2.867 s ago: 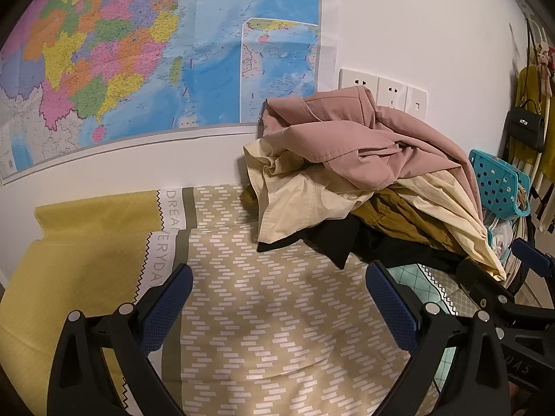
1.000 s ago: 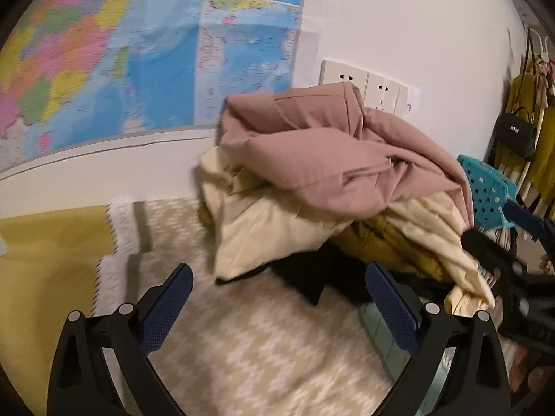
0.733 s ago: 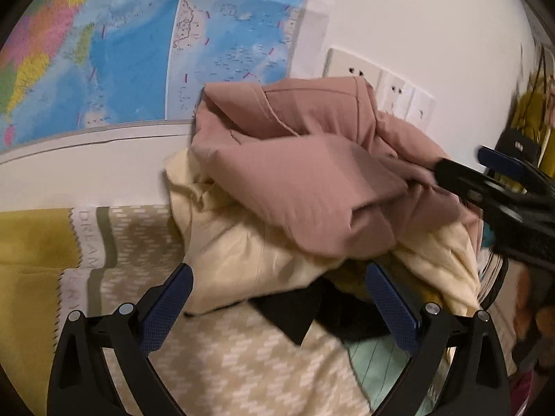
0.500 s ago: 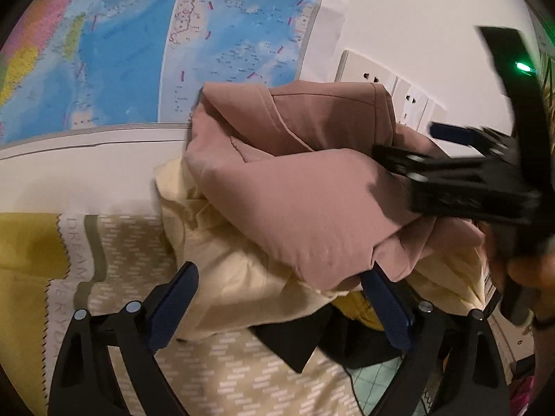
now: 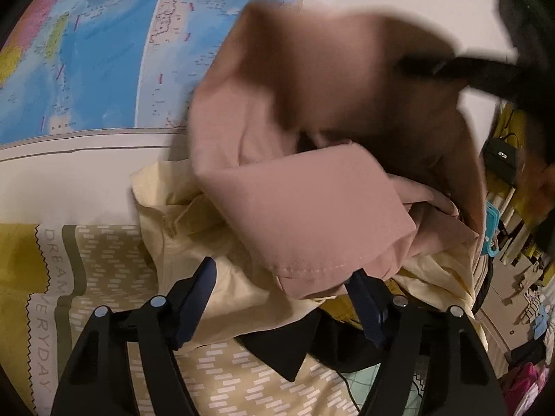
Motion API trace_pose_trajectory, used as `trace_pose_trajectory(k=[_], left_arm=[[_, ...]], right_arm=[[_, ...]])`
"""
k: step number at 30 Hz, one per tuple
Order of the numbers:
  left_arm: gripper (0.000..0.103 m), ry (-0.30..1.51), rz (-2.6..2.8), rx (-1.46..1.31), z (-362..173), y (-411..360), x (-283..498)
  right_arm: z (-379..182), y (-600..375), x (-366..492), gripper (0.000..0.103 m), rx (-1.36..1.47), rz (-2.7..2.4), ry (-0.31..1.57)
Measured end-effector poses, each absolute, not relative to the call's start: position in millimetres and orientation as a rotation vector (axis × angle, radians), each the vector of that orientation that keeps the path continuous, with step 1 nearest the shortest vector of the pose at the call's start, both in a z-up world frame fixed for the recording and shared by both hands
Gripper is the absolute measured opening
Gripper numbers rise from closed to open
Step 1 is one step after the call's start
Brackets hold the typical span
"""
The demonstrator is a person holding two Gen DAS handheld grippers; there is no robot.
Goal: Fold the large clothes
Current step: 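Grasp the pink shirt collar with the right gripper while the left gripper grasps its other shoulder, then lift the pink shirt off the pile with both grippers and swing it over the yellow blanket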
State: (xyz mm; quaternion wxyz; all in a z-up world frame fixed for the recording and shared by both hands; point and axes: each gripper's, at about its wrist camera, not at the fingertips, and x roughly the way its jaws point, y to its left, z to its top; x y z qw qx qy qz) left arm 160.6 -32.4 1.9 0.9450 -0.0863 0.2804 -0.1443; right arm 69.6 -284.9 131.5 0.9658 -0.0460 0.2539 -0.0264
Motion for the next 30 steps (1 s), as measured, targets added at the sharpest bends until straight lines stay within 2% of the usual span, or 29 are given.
trace_pose_trajectory(k=[3, 4, 5, 6, 8, 11, 17, 23, 26, 30], left_arm=[[0.074, 0.535, -0.31, -0.171, 4.5, -37.8, 160.9], [0.067, 0.52, -0.326, -0.156, 6.4, -41.7, 160.6], [0.038, 0.507, -0.355, -0.143, 10.0, -46.4, 159.3], [0.017, 0.505, -0.372, -0.129, 11.0, -50.5, 160.3], [0.01, 0.483, -0.359, -0.096, 18.8, -56.5, 160.9], [0.008, 0.383, -0.349, -0.063, 54.3, -58.7, 149.6], [0.005, 0.151, -0.391, -0.071, 162.9, -45.9, 102.6], [0.005, -0.098, -0.389, -0.064, 265.7, -3.6, 4.5], [0.005, -0.143, -0.373, -0.027, 283.8, 18.9, -38.6], [0.005, -0.122, -0.285, 0.025, 288.0, 62.5, -91.1]], right_arm=[[164.8, -301.0, 35.4, 0.01, -0.054, -0.095, 0.457], [176.1, -305.8, 21.9, 0.01, -0.039, -0.106, 0.436], [184.1, -308.5, 13.8, 0.01, -0.03, -0.119, 0.42], [191.1, -313.3, 3.1, 0.01, -0.024, -0.124, 0.4], [205.8, -316.1, -16.6, 0.01, -0.007, -0.142, 0.362], [229.7, -315.6, -40.6, 0.009, -0.017, -0.179, 0.309], [308.6, -305.5, -123.2, 0.009, -0.008, -0.201, 0.123], [373.0, -271.8, -216.9, 0.008, -0.013, -0.156, -0.041], [379.5, -252.4, -249.1, 0.009, 0.012, -0.078, -0.086], [361.4, -222.7, -265.9, 0.009, 0.055, 0.072, -0.074]])
